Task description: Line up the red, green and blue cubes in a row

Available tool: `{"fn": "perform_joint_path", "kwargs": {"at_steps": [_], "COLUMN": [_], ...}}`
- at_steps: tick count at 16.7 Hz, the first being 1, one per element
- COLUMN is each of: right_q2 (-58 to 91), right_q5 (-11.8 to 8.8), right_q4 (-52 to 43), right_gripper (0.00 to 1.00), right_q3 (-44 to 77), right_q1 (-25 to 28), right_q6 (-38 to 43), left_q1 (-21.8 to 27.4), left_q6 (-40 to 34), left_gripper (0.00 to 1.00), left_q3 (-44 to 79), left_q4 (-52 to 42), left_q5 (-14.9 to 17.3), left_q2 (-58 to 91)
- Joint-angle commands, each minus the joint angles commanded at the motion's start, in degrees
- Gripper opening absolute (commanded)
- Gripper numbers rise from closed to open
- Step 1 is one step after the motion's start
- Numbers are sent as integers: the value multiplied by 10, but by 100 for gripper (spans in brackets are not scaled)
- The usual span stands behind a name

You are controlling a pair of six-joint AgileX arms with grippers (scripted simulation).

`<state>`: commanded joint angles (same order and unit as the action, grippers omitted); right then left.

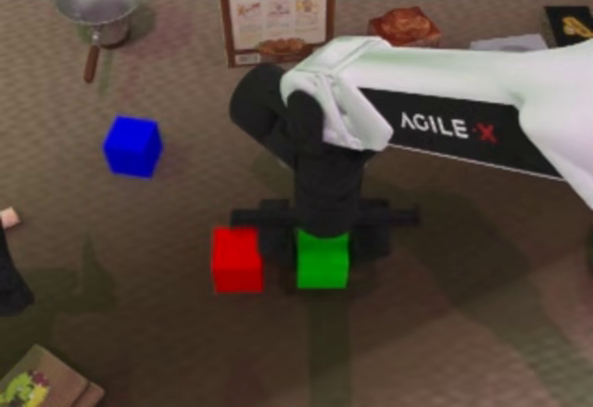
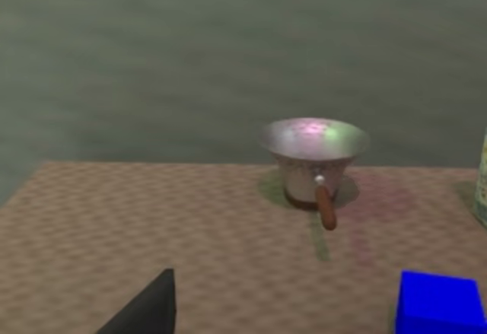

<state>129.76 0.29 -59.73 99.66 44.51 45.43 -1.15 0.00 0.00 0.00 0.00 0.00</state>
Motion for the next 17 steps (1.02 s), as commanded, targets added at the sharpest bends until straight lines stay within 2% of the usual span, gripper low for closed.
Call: {"fn": "perform_joint_path", "kwargs": {"at_steps": [10,17], "right_q2": [0,0], "right_q5": [0,0], "right_q4": [0,0], "right_gripper": [98,100], "right_q3": [0,0], "right_q1": [0,0], "right_q6": [0,0], "left_q1": [0,0], "left_q6": [0,0], "left_gripper": [100,100], "left_q3": [0,0], "left_q4": [0,0], "left_q5": [0,0], "left_q2": [0,0]}}
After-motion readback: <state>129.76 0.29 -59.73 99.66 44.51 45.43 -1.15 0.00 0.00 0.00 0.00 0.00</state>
